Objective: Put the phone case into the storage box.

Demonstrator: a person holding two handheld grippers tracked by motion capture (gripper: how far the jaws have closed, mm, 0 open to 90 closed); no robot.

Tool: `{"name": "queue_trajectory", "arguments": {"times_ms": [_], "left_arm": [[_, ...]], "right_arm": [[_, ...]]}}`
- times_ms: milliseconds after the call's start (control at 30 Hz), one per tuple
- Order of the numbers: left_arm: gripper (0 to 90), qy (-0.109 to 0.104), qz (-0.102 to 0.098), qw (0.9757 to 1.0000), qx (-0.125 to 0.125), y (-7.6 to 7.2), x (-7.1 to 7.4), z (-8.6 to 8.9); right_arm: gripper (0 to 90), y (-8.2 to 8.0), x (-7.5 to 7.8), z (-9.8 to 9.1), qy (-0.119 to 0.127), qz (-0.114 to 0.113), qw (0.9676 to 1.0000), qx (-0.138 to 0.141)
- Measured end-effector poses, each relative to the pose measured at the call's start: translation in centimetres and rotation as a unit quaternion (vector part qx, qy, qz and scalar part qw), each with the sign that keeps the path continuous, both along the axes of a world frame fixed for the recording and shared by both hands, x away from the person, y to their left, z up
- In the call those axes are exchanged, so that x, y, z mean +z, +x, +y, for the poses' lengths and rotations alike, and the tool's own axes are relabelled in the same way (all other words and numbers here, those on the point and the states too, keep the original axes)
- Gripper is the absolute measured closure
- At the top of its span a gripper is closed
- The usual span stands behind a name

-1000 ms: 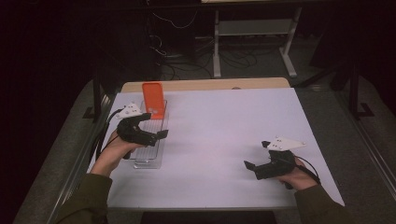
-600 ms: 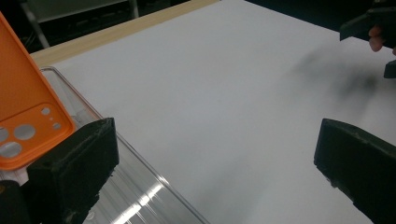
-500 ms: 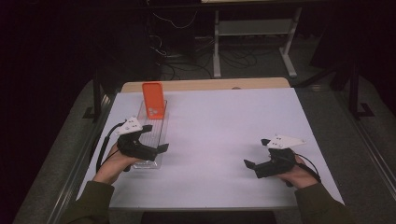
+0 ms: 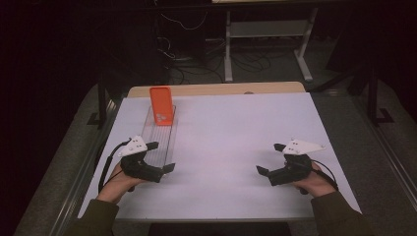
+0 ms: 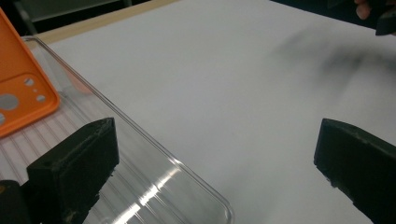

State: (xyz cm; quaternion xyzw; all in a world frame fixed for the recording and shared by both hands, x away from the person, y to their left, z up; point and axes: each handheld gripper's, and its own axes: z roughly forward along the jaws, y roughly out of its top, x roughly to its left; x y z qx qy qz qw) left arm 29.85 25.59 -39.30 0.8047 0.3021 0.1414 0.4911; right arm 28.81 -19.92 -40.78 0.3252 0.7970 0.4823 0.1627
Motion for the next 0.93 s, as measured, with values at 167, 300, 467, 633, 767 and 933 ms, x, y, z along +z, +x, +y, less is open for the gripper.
{"name": "queue_trajectory", "arguments": {"times_ms": [167, 300, 467, 633, 767, 933], "left_arm": [[0.0, 0.004, 0.004, 0.9999, -0.008, -0.15, -0.61, -0.05], [0.0, 0.013, 0.007, 0.9998, -0.011, -0.21, -0.94, -0.04], [0.0, 0.007, 0.0, 0.9999, -0.009, -0.2, -0.9, 0.06], [0.0, -0.003, 0.001, 0.9999, -0.011, -0.13, -0.86, 0.08], [0.0, -0.003, 0.0, 0.9999, -0.011, -0.14, -0.85, 0.09], [0.0, -0.007, 0.003, 0.9999, -0.008, -0.16, -0.86, 0.09]], "right_arm": [[0.0, 0.08, 0.06, 0.05, 0.003, -0.001, 1.0, 0.007], [0.0, 0.06, 0.07, 0.05, 0.004, -0.001, 0.9999, 0.012], [0.0, 0.03, 0.13, 0.02, 0.006, -0.002, 0.9999, 0.01], [0.0, 0.01, 0.17, 0.02, 0.007, -0.004, 0.9999, 0.011], [0.0, -0.01, 0.17, 0.02, 0.006, -0.004, 0.9999, 0.011], [0.0, -0.11, 0.2, 0.03, 0.005, -0.005, 0.9999, 0.012]]}}
